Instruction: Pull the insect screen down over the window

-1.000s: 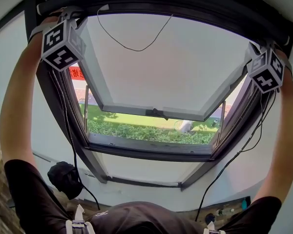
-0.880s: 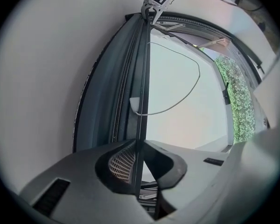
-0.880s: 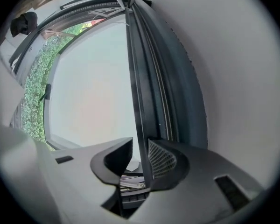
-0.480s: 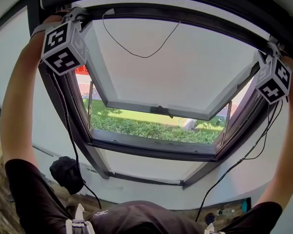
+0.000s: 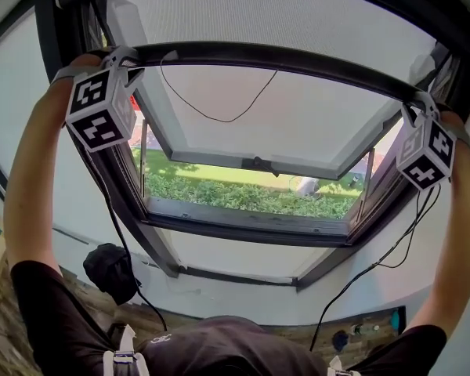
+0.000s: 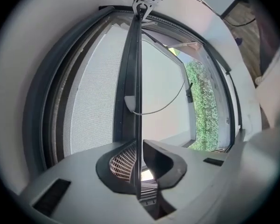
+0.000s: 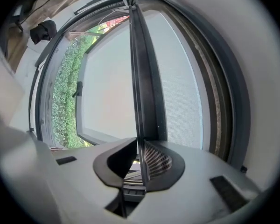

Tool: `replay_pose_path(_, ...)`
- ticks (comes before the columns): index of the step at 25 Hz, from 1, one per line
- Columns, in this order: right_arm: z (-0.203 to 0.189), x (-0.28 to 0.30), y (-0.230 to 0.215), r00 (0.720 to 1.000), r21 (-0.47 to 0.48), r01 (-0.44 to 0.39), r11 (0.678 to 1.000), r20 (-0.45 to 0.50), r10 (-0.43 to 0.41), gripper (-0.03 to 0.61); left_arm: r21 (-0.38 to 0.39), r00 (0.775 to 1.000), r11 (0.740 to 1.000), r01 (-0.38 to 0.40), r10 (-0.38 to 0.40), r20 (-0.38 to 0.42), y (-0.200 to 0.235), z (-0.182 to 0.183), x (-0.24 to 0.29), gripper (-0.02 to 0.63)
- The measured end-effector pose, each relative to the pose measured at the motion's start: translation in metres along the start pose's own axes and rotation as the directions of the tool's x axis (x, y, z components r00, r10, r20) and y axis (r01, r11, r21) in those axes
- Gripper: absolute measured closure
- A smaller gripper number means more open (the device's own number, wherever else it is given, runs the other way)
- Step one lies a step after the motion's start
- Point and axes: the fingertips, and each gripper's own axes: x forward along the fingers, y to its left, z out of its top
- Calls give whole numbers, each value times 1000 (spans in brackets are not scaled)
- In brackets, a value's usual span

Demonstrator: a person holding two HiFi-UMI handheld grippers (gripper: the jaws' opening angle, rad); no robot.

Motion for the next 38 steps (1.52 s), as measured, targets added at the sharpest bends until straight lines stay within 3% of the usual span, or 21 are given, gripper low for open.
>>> replay_pose_path(3,-5,4,24,999,10,-37,999,13,37,526,12,1000,1000,22,-22,-2,-26,-1,4,551)
replay_pose_path(8,-12,7,81,985,15,-171,985,10,171,546,46,993,992,117,-116,-18,-81,1,14,557)
replay_pose_path(14,-15,8,105,986,27,-169,985,16,169,546,39,994,993,107,-106,-21,-107,0,20,565)
replay_pose_path(21,-20,14,158,963,24,-268,963,-8,268,546,28,980,980,197,-197,-1,-157,2,24,581)
replay_pose_path(24,-20,15,183,963,23,-269,963,-13,269,546,15,978,979,205,-206,17,-183,2,31,583)
replay_pose_path(33,-27,18,302,912,9,-405,914,-61,405,546,-20,937,936,350,-350,18,-301,0,47,581)
replay_pose_path(38,-31,18,362,906,22,-414,910,-88,415,546,-18,927,927,374,-374,13,-362,-4,56,581)
